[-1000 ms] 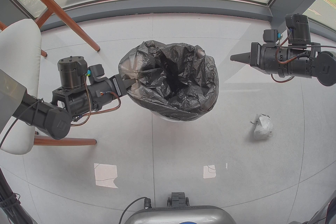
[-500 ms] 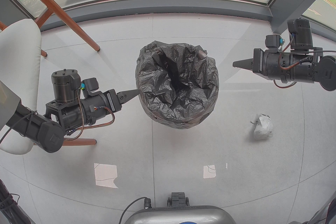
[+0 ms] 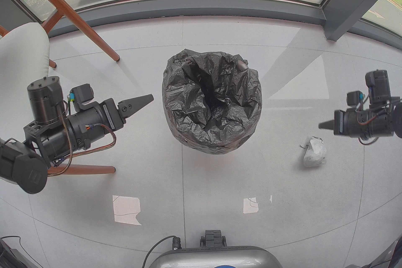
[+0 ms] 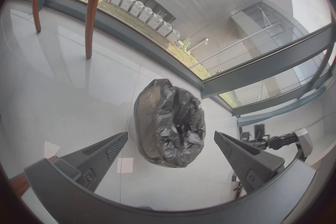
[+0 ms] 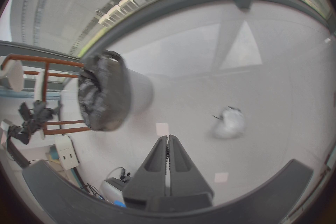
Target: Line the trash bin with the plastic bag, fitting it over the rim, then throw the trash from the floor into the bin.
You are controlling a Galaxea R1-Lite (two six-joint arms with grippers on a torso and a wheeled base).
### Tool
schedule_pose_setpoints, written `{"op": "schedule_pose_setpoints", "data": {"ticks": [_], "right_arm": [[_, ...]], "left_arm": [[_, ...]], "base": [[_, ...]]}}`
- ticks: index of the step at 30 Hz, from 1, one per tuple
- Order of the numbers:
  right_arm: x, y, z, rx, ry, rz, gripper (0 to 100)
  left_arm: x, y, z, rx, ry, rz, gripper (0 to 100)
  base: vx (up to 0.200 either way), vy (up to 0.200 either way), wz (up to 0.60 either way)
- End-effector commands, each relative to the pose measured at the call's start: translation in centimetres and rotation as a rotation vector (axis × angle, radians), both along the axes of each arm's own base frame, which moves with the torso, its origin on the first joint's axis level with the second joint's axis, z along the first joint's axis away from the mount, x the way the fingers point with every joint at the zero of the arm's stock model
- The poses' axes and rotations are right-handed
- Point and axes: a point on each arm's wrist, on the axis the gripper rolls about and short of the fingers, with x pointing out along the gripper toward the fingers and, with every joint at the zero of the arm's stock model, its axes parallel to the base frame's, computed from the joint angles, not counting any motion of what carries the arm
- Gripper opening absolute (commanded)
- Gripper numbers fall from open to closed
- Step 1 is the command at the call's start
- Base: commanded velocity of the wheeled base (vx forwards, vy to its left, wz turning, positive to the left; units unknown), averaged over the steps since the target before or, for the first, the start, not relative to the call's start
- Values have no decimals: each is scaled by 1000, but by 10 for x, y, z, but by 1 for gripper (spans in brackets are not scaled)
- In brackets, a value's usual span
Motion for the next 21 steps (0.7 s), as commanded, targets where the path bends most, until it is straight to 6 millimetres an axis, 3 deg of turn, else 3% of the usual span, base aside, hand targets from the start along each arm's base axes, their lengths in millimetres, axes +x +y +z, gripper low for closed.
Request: {"op": "schedule_pose_setpoints", "data": {"ticks": [1, 9, 14, 21], "right_arm": [[-18, -41, -41, -23, 152, -131, 100], [-10, -38, -69, -73, 260, -156, 100], [18, -42, -109, -90, 265, -172, 100], [58, -48, -157, -101, 132, -182, 100]], "left_arm": [[-28, 6, 21, -33, -137, -59, 100], [-46, -5, 3, -25, -123, -198, 100], [-55, -11, -12, 49, -127, -248, 100], [-56, -12, -11, 52, -147, -309, 100]], "base": [[0, 0, 0], [0, 0, 0], [0, 0, 0], [0, 0, 0]]}}
